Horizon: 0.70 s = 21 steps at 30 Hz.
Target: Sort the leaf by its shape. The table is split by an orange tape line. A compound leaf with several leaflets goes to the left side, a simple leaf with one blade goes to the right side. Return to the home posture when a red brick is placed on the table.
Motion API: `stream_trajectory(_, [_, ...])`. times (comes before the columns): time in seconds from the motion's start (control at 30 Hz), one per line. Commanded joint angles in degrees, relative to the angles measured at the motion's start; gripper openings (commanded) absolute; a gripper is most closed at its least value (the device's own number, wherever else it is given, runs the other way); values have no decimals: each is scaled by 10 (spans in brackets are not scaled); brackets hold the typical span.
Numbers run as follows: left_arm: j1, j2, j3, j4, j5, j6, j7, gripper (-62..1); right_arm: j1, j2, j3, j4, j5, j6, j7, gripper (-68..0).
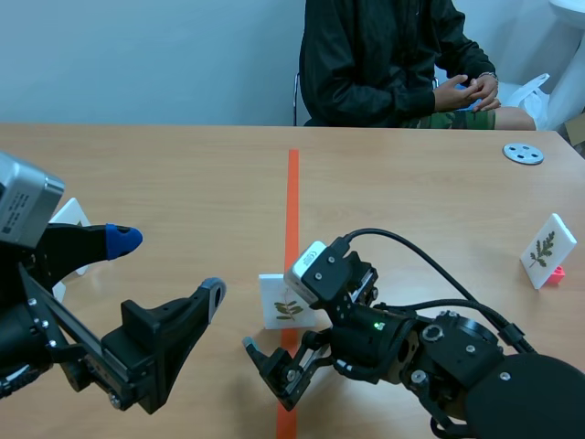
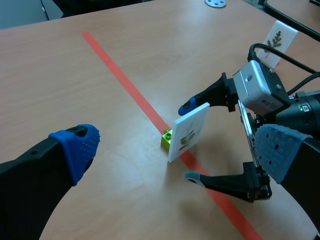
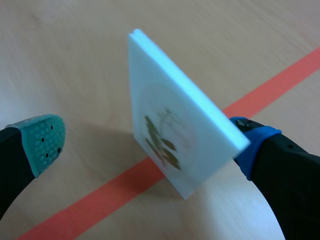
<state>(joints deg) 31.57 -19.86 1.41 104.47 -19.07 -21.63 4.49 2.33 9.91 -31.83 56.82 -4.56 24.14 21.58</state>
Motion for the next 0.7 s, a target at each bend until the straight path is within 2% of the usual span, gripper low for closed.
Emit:
stream_trajectory(0.0, [0, 1, -3, 2, -3, -1, -9, 14, 7, -2, -7, 9, 6, -9, 9, 4])
stream_trajectory(0.03, [0, 1, -3, 2, -3, -1, -9, 14, 7, -2, -9, 9, 6, -9, 8, 4])
stream_trajectory(0.17, [0, 1, -3, 2, -2, -1, -10, 14, 7, -2, -12, 9, 6, -10, 6, -184])
stream_trajectory(0.2, [0, 1, -3, 2, 1, -1, -10, 14, 7, -2, -12, 9, 6, -10, 4, -208])
stream_trajectory(0.33, [0, 1, -3, 2, 3, -1, -10, 14, 5, 1, -12, 9, 6, -11, 0, -224])
stream_trajectory(0.47, [-3, 1, -3, 2, 3, -1, -13, 14, 2, 3, -12, 9, 6, -19, -9, -319])
stream_trajectory(0.67, [-3, 1, -3, 2, 3, -1, -17, 14, 2, 3, -12, 9, 6, -19, -2, -401])
